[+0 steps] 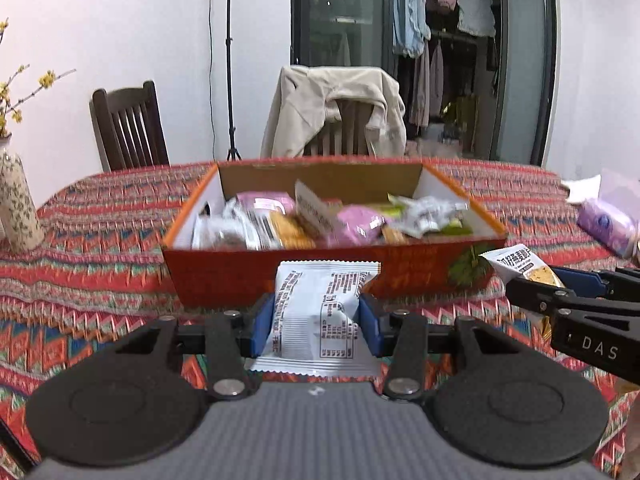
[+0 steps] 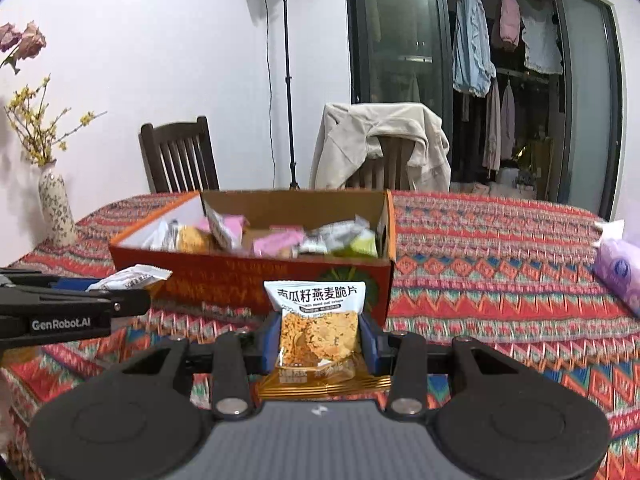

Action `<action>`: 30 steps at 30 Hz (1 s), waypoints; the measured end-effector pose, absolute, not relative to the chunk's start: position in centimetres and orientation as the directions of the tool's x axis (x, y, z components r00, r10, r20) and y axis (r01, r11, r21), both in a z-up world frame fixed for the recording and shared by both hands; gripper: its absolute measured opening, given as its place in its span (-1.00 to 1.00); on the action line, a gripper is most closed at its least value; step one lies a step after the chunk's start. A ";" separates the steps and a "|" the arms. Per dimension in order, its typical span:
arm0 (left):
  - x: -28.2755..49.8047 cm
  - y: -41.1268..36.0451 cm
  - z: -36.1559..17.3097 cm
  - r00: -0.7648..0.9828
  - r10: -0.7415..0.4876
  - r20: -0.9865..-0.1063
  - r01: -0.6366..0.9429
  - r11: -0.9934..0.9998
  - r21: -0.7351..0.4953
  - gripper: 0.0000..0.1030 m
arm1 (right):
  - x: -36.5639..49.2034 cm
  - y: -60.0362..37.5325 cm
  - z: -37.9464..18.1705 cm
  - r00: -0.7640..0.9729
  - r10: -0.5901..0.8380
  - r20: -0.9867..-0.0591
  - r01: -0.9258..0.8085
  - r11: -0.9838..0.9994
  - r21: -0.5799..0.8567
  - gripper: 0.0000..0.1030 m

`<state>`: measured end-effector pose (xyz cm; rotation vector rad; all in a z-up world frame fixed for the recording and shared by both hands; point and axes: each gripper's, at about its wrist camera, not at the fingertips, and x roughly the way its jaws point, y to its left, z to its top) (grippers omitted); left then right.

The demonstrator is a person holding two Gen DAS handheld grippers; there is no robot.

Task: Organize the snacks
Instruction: 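Carry both packets over the box with both grippers, then open both grippers to drop the packets into the box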

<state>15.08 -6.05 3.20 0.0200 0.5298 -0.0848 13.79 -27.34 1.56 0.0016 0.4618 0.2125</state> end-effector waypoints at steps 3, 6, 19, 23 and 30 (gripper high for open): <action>15.9 -5.6 4.2 0.872 -0.077 -0.484 0.083 0.997 -0.008 -0.10 | 14.8 -26.8 2.7 0.882 0.204 -0.424 -0.204 0.978 0.047 -0.23; 16.9 -5.2 5.1 0.886 -0.071 -0.458 0.073 0.997 -0.013 -0.10 | 15.9 -26.3 3.7 0.890 0.204 -0.408 -0.204 0.978 0.043 -0.23; 24.0 -2.7 8.0 0.919 -0.033 -0.393 0.009 0.998 -0.062 -0.10 | 22.9 -22.5 6.2 0.912 0.180 -0.368 -0.182 0.983 0.031 -0.23; 26.1 -2.3 7.8 0.925 -0.017 -0.381 -0.010 0.998 -0.070 -0.10 | 25.0 -21.6 6.3 0.919 0.175 -0.353 -0.171 0.984 0.044 -0.23; 28.2 -1.5 5.7 0.930 0.008 -0.368 -0.041 0.996 -0.081 -0.10 | 27.6 -20.9 4.4 0.928 0.160 -0.336 -0.154 0.987 0.043 -0.23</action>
